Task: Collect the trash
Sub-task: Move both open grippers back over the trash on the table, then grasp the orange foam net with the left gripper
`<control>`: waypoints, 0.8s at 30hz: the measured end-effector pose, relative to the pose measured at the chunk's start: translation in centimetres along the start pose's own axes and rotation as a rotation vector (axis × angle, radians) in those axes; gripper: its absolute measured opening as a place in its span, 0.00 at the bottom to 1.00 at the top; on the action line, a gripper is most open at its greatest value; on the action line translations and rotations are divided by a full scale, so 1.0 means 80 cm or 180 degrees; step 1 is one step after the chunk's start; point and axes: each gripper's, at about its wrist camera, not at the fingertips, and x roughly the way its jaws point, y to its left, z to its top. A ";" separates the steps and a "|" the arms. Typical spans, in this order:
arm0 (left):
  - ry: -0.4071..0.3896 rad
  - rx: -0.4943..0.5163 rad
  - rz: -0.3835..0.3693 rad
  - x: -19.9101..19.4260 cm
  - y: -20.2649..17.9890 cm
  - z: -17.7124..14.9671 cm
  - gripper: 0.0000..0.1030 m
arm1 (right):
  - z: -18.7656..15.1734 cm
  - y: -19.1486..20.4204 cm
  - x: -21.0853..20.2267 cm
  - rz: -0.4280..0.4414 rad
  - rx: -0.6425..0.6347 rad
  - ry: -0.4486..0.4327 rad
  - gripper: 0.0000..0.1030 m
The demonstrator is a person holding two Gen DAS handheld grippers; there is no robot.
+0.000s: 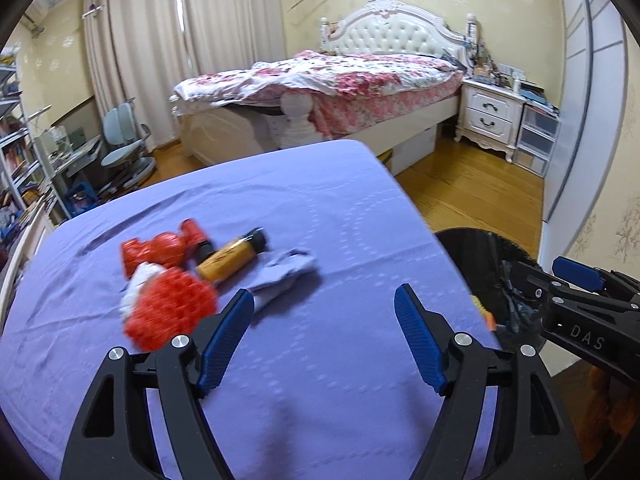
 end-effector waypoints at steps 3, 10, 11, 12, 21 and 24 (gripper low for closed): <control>0.0002 -0.0133 0.0135 -0.007 0.027 -0.010 0.71 | -0.004 0.025 0.002 0.0074 -0.0087 0.0033 0.64; 0.0038 -0.0412 0.0410 -0.006 0.078 -0.027 0.71 | -0.014 0.078 0.009 0.0234 -0.0281 0.0139 0.65; 0.0053 -0.0449 0.0424 -0.004 0.084 -0.028 0.71 | -0.016 0.090 0.013 0.0242 -0.0359 0.0161 0.65; 0.0056 -0.0474 0.0428 -0.002 0.087 -0.029 0.71 | -0.017 0.096 0.015 0.0242 -0.0383 0.0171 0.65; 0.0178 -0.0540 0.0250 0.024 0.101 -0.026 0.64 | -0.017 0.131 0.033 0.0244 -0.0512 0.0237 0.65; 0.0233 -0.0517 0.0187 0.029 0.101 -0.028 0.48 | -0.015 0.135 0.036 0.0239 -0.0519 0.0248 0.65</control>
